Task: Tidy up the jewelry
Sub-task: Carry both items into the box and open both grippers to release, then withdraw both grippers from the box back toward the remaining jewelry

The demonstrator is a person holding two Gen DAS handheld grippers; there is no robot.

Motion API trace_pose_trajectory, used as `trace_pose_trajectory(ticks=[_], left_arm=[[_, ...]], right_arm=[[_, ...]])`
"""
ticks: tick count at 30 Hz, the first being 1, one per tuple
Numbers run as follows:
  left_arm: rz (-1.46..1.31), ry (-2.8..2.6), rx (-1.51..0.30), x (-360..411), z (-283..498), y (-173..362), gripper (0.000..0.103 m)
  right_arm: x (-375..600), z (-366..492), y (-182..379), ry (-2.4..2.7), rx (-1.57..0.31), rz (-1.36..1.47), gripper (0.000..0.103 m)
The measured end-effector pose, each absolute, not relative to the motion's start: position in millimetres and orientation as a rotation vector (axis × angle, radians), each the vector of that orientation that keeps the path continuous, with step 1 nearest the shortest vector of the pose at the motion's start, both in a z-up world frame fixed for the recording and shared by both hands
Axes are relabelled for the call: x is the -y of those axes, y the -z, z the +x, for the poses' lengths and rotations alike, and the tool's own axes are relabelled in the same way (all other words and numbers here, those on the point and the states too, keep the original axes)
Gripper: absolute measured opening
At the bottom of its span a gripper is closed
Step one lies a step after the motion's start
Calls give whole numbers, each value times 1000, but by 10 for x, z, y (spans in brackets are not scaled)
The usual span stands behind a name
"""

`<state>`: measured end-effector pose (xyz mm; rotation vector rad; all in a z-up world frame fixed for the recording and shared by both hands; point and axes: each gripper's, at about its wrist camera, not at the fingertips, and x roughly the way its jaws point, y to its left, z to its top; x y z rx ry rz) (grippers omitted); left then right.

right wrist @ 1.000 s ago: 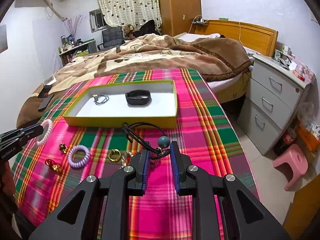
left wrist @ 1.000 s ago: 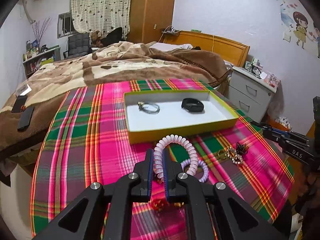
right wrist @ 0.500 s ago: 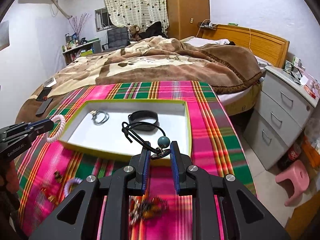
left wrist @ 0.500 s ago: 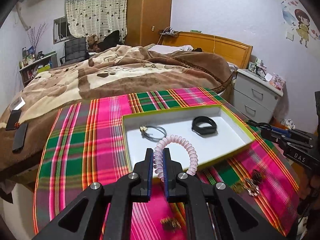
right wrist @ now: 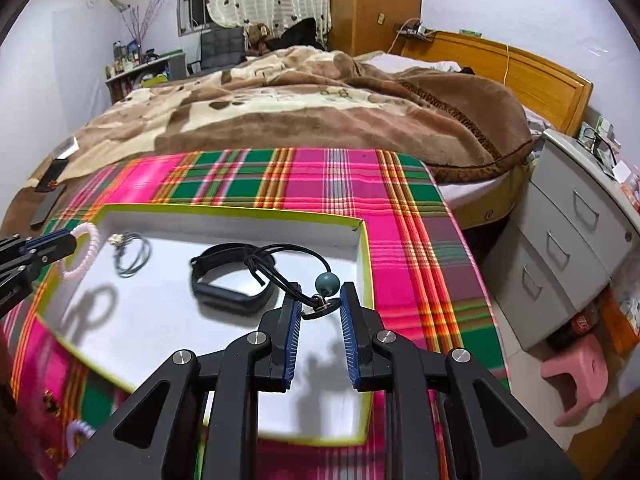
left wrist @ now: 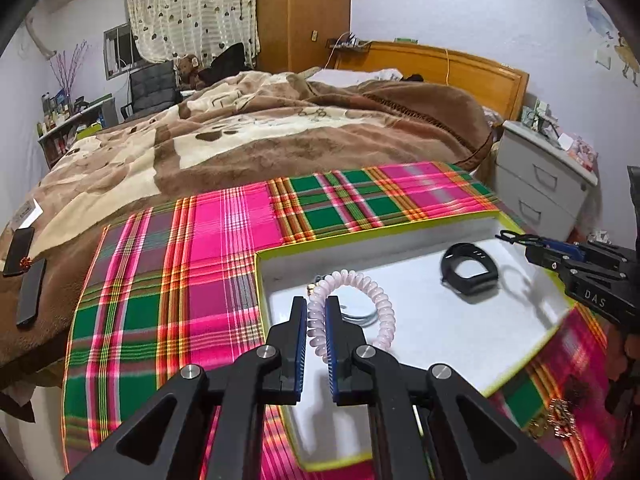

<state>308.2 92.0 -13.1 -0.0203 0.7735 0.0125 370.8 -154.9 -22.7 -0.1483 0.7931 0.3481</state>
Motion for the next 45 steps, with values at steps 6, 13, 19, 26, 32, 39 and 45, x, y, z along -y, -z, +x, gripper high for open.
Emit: trace_pose_trajectory(ticks=[6,13,19,26,32,39,45], left_arm=[[-12,-29,-833,-989,3257,307,9],[-11,-10,-848,-974,3302,372,9],[-13,-4,-852,-970,3294,352,10],[-42,18,-826,-950,3187,285,23],[-62,32,-778,-933,2960,139,23],[-79,28,-681,-891,2464,-91,23],[-62,20,-624,-747,1989,-205,23]], right_arm=[[1443,3892,354,-342,-830,-180,20],[1413,3954,431,-345,-863,-186,21],[1420,3901,397,-354,-856,-185,31],[1449,3802,322,-380,-836,-169,39],[1541,3622,199,-393,-806,-148,39],[1736,3165,-4,-405,-749,-95,39],[1862,2654,-134,-410,-695,-71,39]])
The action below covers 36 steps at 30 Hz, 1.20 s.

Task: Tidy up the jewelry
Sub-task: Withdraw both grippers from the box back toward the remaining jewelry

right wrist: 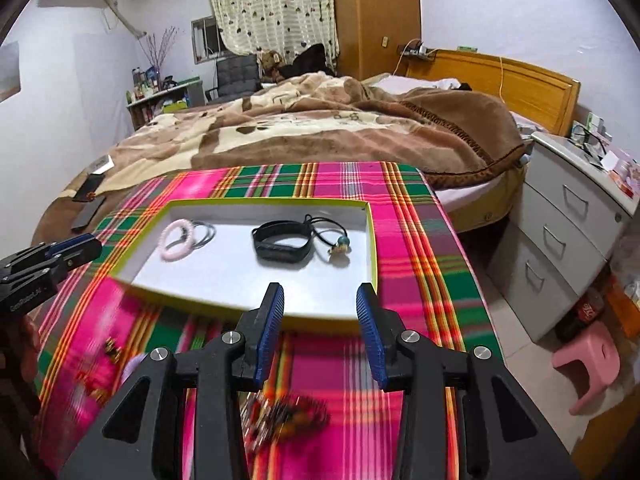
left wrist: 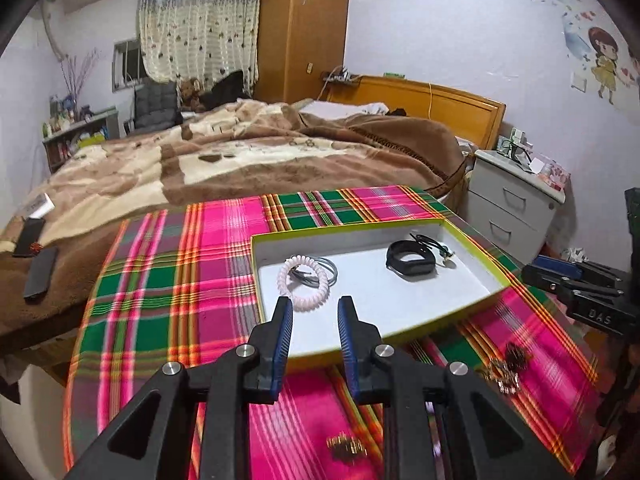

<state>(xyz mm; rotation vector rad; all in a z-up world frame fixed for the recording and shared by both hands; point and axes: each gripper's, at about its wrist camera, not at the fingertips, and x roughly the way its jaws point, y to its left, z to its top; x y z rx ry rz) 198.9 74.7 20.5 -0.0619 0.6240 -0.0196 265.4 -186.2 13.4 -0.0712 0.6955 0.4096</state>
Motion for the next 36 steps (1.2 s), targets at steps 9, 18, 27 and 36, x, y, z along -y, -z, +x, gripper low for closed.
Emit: trace_pose_trajectory(ticks=[9,18,27,36], left_arm=[[-72,10,-583,-557,1431,-289,23],[-67,11,-572,-448,989,-263,23],[-55,35,-573,-398,687,-226,23],[-51,54,-585,-380,519,-185,23]], right_arm=[[1932,2036,-145,-442,-665,-54,39],[2054,1595,-143,-455,-652,-11,39],[2073,1320,-137,-464,-649,-23,39],[2086,1167,-98,-475,-662,-11,39]])
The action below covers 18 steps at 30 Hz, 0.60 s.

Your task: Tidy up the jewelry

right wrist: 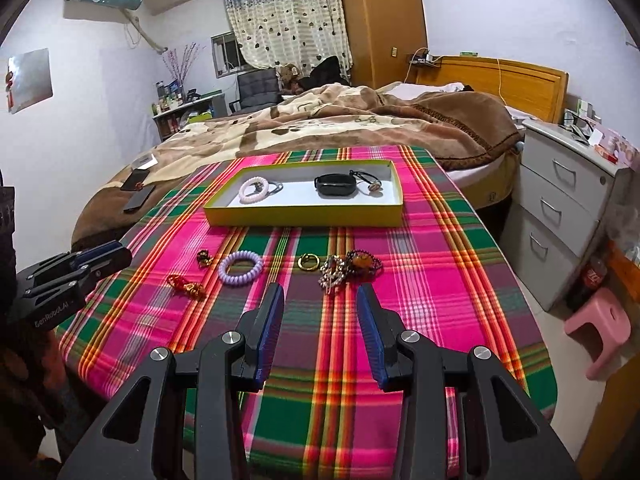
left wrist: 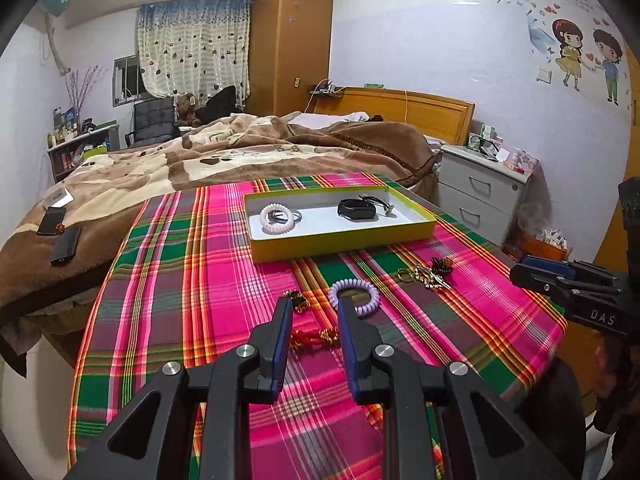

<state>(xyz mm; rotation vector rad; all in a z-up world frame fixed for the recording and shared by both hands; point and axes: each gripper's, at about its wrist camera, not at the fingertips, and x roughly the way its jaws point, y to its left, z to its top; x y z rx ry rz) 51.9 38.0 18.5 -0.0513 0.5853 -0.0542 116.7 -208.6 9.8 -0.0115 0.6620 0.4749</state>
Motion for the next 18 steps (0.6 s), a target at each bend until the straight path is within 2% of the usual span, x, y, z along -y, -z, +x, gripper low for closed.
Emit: trace_pose_trajectory(ticks=[14,18], left_arm=[[-71,66,-668,-441,672,58,23],[-80,61,-694,-497,746,146,26]], right_arm=[[2077,1228,23,-474,-698,-7,39],[2064,1294,82,-470,-714,-7,39]])
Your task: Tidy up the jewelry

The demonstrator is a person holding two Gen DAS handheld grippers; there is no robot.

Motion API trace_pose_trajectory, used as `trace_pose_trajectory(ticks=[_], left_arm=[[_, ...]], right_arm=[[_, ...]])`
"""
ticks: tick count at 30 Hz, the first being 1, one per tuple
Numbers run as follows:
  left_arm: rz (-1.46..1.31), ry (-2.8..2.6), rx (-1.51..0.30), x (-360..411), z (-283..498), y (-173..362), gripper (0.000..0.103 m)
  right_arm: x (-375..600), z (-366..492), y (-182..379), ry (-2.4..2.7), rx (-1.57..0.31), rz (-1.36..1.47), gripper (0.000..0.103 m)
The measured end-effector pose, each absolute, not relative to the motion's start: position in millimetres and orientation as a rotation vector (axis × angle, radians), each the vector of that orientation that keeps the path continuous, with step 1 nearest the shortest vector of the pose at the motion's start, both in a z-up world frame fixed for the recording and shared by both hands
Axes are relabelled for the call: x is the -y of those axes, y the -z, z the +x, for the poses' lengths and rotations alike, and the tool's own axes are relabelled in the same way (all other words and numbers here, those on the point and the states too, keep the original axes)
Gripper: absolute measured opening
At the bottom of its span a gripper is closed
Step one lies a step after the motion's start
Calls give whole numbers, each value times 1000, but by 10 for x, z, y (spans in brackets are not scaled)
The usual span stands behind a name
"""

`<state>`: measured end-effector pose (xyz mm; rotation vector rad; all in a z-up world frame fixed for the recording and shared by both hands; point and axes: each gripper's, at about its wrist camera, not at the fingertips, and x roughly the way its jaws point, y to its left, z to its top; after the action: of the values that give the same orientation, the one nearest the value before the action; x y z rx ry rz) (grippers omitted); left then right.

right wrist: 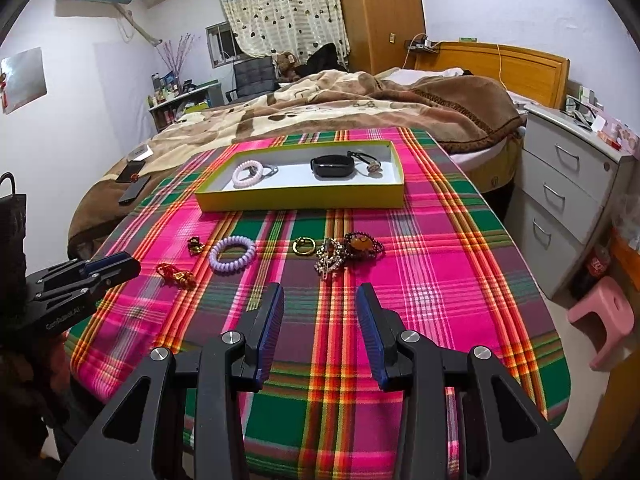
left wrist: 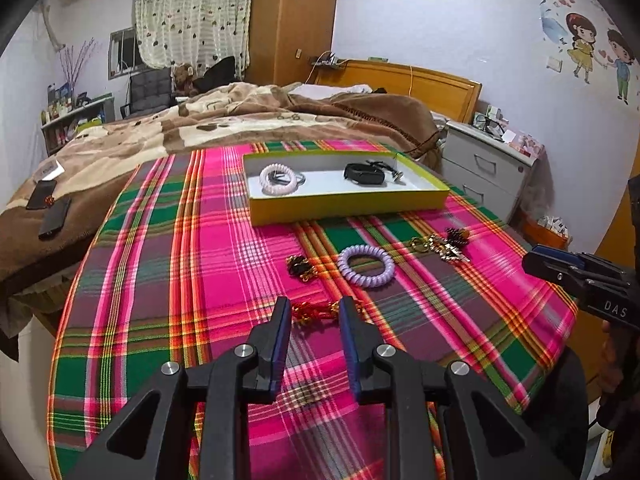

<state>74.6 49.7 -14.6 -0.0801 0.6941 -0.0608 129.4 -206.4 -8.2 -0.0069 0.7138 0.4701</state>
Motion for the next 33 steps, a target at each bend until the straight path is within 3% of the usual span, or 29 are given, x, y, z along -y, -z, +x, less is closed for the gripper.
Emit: trace_pose_trajectory(ticks=[11,33], left_arm=[[-123,77,-750,-576,928,322,34],[-189,70,-837,-569,1195,490,40]], right_arm=[[2087,1577,218,-440,-756,11,39],[2010,2238,427,-394,-869,61,39]])
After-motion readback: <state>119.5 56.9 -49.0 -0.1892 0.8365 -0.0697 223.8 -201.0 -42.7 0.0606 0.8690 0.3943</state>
